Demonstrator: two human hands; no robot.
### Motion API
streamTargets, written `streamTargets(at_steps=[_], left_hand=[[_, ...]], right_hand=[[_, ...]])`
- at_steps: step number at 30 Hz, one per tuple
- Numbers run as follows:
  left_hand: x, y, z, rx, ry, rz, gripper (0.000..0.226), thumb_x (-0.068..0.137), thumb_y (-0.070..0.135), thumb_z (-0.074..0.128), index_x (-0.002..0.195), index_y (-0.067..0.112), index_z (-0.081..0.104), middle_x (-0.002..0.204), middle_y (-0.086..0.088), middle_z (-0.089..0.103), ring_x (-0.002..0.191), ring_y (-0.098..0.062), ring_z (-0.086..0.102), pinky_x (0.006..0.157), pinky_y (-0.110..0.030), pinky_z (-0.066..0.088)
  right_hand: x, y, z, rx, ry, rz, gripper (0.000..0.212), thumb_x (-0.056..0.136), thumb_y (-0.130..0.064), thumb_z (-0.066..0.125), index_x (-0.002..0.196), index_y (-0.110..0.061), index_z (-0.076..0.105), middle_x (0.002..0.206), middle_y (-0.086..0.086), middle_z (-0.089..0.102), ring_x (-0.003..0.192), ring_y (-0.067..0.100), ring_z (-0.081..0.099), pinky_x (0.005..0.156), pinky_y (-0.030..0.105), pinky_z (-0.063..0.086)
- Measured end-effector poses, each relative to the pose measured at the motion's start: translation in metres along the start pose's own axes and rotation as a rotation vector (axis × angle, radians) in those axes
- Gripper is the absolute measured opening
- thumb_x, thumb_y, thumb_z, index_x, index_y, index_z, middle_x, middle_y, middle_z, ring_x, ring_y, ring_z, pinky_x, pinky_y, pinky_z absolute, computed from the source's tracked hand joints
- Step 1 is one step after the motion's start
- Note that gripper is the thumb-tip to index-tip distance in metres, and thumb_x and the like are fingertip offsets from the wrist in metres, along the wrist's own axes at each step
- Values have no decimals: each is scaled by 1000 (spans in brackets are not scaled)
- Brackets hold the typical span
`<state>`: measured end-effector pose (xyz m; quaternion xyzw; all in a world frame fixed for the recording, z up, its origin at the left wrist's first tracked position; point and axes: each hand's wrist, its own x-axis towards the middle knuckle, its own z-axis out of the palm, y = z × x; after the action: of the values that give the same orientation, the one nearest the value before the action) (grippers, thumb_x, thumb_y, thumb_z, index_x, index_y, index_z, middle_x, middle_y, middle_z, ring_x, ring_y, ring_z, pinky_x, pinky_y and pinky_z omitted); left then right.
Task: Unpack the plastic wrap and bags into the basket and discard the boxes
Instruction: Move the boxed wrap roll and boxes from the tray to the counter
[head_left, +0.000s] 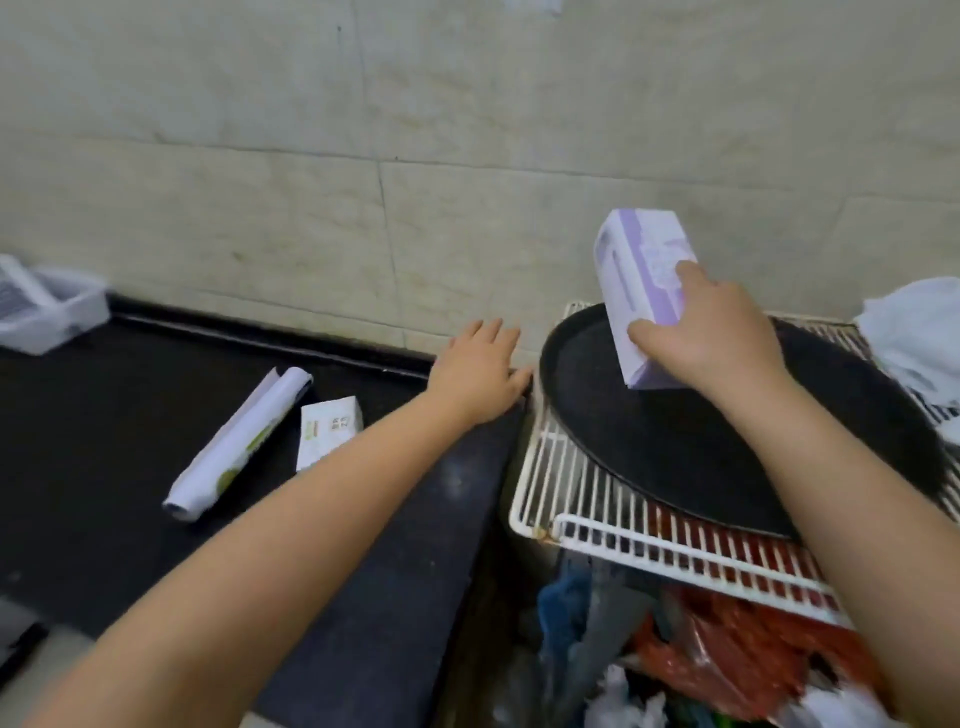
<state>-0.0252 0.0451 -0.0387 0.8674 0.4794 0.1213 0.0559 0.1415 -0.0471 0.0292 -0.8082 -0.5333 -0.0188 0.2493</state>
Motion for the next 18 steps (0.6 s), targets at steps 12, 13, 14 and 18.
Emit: streamTargets(at_steps=[12,13,14,18], left_hand=[[-162,-302,43,88,-155,-549,43,94,33,43,129,7,43,144,-12,36,136,-29,28,104,-43,36],[-172,-323,46,88,-175,-551,43,95,32,42,129,7,42,145,-12,35,138,-29,26,104,-43,36],[-181,-344,49,90,-200,-539,43,95,32,41,129,6,42,147,-12,34,139,-29,25,105,-43,36],[-203,-405,56,70,-285,-485,50,95,32,41,140,12,32,155,-7,24,144,-27,15,112,-44,29]], right_hand=[[-125,-216,260,64,-623,-323,72,82,-36,55,142,-22,18,138,12,33,110,34,51,78,34,45],[-138,-224,282,42,-663,-325,73,83,-37,54,143,-22,16,137,11,33,111,32,50,81,35,46],[-151,-231,301,15,-700,-311,73,83,-37,53,144,-22,15,135,11,34,110,31,50,82,36,47],[-187,-257,351,-55,-728,-192,72,85,-38,51,144,-18,15,133,11,34,110,30,47,83,36,46]])
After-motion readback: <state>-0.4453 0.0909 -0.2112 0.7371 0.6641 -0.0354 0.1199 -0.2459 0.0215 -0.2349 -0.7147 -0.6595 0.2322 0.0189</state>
